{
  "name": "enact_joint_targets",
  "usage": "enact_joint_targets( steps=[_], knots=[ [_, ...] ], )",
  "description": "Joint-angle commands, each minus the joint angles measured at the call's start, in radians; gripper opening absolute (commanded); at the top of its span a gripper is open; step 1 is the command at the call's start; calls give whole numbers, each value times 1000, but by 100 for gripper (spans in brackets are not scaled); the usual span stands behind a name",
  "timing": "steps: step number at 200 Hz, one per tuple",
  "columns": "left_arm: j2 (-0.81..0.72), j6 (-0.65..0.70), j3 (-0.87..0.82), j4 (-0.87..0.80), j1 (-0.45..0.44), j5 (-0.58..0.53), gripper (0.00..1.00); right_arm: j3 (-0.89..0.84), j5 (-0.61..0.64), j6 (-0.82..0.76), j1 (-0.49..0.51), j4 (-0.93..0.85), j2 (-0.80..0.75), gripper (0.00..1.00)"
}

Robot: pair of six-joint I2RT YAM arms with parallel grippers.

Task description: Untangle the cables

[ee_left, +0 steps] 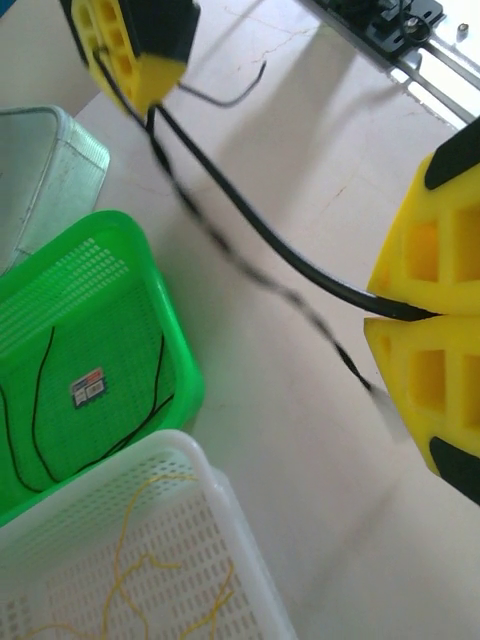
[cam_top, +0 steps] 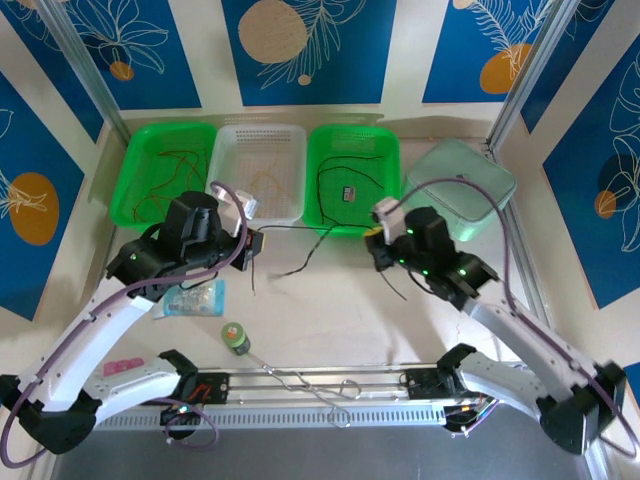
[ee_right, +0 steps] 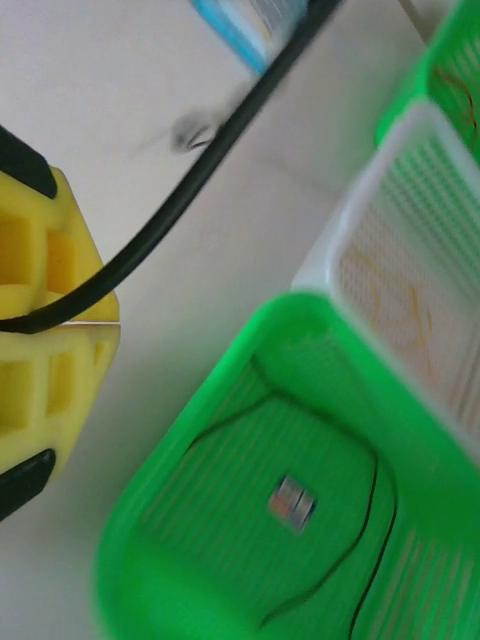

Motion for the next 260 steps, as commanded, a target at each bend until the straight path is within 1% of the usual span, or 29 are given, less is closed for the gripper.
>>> enact_joint_targets(
  steps=[1, 17, 31, 49, 64, 81, 114, 129, 140, 154, 172, 189, 204, 218, 240, 260],
  knots=[
    [-15, 11, 29, -8, 27, -106, 0, -55, 79, 103, -115, -123, -154, 0],
    [-24, -7, 20, -16, 50, -177, 0, -67, 132, 151, -216, -171, -263, 0],
    [-36, -29, 8, -20, 80, -241, 0, -61, 207, 201, -296, -214, -318, 0],
    [-72, -48, -22, 2, 120, -286, 0, -31, 238, 224, -383, -272, -328, 0],
    [-111, -53, -55, 23, 145, -333, 0, -1, 285, 252, -429, -314, -310, 0],
    [-156, -55, -90, 41, 176, -384, 0, 19, 340, 275, -460, -327, -300, 0],
    [-266, -88, -164, 82, 223, -485, 0, 33, 512, 345, -497, -316, -312, 0],
    [-330, -112, -207, 110, 234, -558, 0, 38, 583, 378, -516, -312, -321, 0],
    [-395, -142, -254, 153, 235, -623, 0, 41, 616, 393, -530, -311, -325, 0],
    [-474, -155, -318, 221, 239, -671, 0, 47, 636, 400, -548, -313, -327, 0],
    [-537, -185, -360, 249, 238, -757, 0, 52, 673, 414, -566, -322, -330, 0],
    [-575, -195, -378, 269, 239, -799, 0, 57, 668, 412, -582, -321, -341, 0],
    [-590, -193, -383, 281, 239, -802, 0, 66, 653, 403, -585, -317, -353, 0],
    [-586, -184, -376, 282, 239, -782, 0, 77, 621, 392, -585, -302, -363, 0],
    [-570, -175, -364, 278, 238, -746, 0, 113, 520, 351, -586, -260, -365, 0],
    [-557, -179, -362, 280, 239, -707, 0, 178, 385, 299, -585, -227, -348, 0]
  ],
)
